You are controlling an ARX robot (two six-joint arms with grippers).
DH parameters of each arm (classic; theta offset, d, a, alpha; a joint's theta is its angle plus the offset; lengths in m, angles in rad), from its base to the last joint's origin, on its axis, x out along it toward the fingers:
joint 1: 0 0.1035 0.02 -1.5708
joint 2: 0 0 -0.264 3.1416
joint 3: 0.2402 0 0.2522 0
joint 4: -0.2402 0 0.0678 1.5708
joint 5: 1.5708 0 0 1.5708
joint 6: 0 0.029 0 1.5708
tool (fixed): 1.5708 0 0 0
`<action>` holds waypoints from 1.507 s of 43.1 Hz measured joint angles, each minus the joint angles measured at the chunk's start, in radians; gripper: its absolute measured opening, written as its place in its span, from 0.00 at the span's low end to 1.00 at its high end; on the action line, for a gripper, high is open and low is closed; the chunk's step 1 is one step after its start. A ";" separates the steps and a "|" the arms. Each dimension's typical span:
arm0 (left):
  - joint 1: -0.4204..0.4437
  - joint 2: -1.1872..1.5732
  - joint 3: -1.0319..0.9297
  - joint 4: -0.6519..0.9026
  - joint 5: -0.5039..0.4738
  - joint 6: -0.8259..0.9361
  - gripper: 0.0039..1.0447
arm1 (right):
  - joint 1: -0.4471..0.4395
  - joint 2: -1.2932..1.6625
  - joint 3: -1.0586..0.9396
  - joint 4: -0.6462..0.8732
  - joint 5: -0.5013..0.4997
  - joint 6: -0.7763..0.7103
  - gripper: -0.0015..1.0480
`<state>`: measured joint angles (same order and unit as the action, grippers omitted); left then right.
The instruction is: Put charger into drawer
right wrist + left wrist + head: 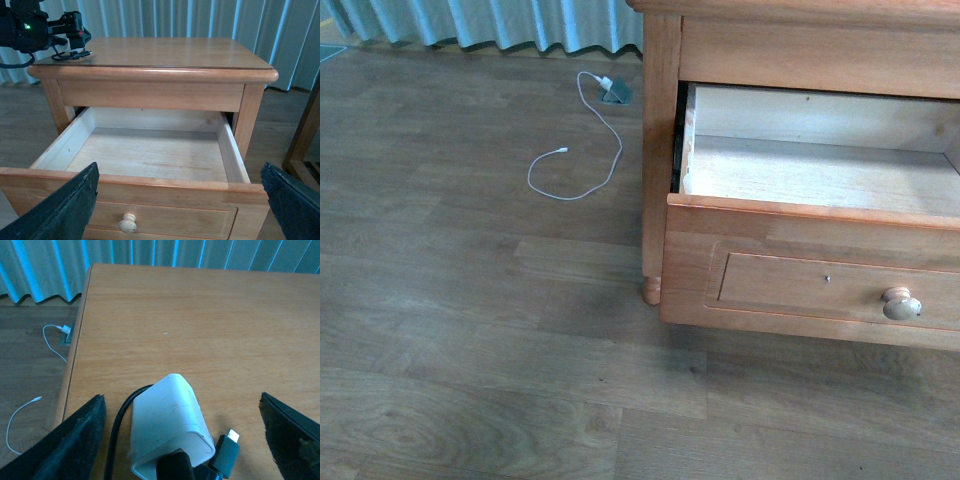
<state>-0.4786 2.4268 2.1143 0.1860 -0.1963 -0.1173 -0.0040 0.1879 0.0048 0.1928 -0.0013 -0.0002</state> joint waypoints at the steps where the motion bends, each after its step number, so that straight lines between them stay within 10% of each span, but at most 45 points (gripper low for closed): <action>1: -0.001 0.002 0.003 -0.002 -0.002 0.002 0.86 | 0.000 0.000 0.000 0.000 0.000 0.000 0.92; 15: -0.011 0.022 0.035 -0.069 -0.036 0.040 0.38 | 0.000 0.000 0.000 0.000 0.000 0.000 0.92; 35: -0.009 -0.154 -0.227 0.109 -0.022 0.046 0.38 | 0.000 0.000 0.000 0.000 0.000 0.000 0.92; 65: -0.136 -0.612 -0.910 0.145 0.268 0.209 0.38 | 0.000 0.000 0.000 0.000 0.000 0.000 0.92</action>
<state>-0.6144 1.8149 1.2041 0.3313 0.0715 0.0914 -0.0040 0.1879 0.0048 0.1928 -0.0010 -0.0002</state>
